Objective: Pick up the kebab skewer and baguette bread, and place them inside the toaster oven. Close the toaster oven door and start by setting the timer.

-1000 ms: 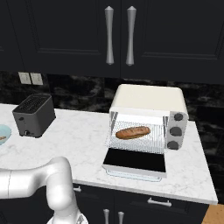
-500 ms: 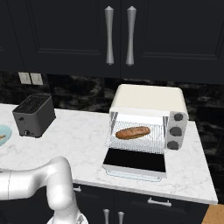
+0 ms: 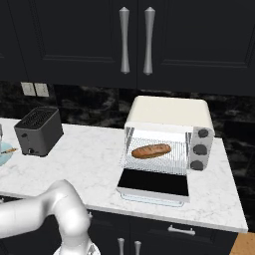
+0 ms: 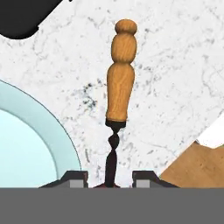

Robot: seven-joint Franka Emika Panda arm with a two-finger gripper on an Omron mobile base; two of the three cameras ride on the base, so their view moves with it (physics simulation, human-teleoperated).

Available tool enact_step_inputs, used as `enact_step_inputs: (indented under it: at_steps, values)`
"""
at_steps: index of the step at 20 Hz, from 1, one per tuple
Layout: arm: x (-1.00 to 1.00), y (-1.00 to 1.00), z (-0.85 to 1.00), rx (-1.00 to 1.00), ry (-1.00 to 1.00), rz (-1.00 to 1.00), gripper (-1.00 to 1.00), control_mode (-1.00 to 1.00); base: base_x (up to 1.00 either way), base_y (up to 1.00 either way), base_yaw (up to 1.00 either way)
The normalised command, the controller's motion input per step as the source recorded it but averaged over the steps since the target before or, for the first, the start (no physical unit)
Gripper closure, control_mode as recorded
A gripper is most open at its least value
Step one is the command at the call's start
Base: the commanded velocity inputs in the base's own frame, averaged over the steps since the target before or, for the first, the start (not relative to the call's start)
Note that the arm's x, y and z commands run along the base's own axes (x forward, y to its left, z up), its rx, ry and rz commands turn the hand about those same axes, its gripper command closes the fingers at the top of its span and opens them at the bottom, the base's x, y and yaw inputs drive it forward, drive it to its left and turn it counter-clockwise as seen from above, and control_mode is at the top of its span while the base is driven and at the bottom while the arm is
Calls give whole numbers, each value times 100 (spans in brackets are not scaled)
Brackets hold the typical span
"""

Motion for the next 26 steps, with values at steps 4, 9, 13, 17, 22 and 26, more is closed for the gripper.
enact_step_inputs:
  at_steps: [4,9,13,17,22,26]
  values:
    - [-78,-100,32,0,-25,-8,100,-100,0,0,0]
    - [-42,-100,29,0,-19,-13,100,-100,0,0,0]
    - [0,-100,54,0,-5,-22,100,-100,0,0,0]
    - [0,-100,51,1,0,-23,100,-100,0,0,0]
    - [6,-100,35,1,0,-20,100,-100,0,0,0]
    - [34,-100,21,0,-3,-19,100,-100,0,0,0]
